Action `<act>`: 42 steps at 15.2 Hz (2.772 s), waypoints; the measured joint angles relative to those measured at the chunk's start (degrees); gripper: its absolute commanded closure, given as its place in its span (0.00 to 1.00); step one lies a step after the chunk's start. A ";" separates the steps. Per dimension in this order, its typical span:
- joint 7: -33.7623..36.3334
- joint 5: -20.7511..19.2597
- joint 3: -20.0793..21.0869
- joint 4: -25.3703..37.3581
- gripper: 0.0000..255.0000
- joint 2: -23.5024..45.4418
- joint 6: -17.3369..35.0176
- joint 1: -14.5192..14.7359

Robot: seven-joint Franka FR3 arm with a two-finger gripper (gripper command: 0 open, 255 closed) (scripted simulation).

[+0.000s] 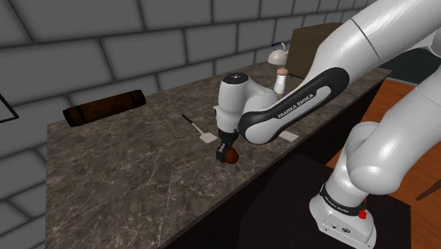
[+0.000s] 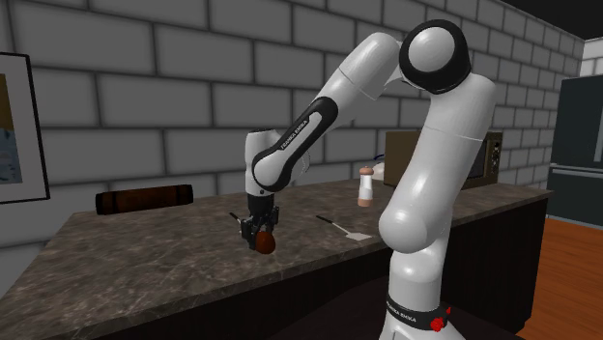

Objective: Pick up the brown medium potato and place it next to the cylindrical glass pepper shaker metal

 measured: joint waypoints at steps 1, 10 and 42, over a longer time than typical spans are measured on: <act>0.00 0.00 0.00 0.00 1.00 0.00 0.01 0.00; -1.80 1.51 -0.97 2.85 1.00 -4.51 -7.20 0.66; -4.74 2.76 -3.14 21.85 1.00 -12.19 -33.72 1.14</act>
